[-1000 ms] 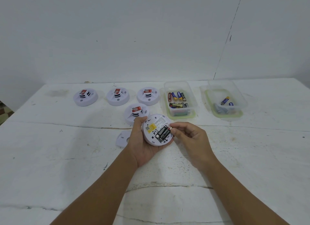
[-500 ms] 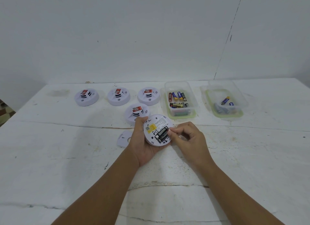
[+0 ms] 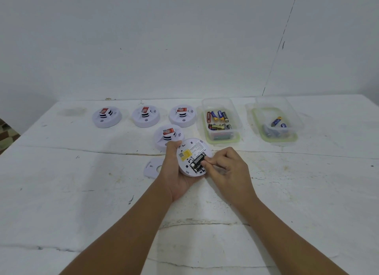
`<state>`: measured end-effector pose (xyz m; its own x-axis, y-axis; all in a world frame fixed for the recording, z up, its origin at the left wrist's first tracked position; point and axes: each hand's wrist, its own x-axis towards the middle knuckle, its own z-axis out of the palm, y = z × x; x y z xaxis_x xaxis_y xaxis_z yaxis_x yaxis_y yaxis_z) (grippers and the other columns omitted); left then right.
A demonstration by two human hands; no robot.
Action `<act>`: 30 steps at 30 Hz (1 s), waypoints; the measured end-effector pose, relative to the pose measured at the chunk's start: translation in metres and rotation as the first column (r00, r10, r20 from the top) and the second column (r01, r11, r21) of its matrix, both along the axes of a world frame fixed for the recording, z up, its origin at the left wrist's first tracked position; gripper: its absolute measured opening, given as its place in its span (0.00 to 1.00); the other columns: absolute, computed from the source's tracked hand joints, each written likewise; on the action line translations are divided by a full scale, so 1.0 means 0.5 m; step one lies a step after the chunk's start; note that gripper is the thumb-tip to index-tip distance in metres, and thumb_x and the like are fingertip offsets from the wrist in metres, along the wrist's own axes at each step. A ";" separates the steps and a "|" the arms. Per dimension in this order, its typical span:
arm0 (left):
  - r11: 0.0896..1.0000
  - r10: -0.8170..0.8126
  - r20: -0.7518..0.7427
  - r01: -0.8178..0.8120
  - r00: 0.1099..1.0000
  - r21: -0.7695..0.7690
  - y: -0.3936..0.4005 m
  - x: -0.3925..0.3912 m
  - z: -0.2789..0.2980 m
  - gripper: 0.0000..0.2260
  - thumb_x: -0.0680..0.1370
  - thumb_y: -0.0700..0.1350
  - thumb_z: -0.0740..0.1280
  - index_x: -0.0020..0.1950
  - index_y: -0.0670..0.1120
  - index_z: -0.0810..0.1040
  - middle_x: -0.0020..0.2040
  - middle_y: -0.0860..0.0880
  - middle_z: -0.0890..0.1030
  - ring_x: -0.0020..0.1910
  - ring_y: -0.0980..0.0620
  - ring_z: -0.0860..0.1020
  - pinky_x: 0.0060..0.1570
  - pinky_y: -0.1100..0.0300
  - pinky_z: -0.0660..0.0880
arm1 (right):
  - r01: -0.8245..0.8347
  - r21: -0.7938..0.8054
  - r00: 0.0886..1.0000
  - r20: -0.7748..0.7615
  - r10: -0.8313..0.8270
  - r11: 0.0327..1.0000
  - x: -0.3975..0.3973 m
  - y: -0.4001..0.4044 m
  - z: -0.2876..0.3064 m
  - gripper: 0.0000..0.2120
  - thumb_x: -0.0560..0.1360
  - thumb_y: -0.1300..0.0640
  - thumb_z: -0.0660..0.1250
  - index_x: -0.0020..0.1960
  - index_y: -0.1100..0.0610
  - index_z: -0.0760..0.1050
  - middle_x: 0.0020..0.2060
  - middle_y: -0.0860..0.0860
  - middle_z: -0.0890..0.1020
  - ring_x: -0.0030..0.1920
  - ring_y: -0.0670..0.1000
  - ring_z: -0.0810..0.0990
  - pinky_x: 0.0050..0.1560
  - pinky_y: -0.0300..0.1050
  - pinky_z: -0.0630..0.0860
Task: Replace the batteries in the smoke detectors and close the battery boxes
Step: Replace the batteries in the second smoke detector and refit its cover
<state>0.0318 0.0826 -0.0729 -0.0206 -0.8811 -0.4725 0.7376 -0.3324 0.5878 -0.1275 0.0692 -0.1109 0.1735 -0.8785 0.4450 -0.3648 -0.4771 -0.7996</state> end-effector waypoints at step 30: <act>0.965 0.226 -0.015 -0.226 0.974 -0.132 0.079 0.168 0.052 0.19 0.80 0.55 0.64 0.57 0.40 0.83 0.58 0.37 0.84 0.62 0.33 0.78 0.72 0.37 0.70 | -0.176 0.124 0.719 -0.661 0.214 0.977 0.132 0.014 0.019 0.31 0.76 0.33 0.66 0.75 0.45 0.71 0.63 0.46 0.76 0.63 0.55 0.71 0.63 0.53 0.72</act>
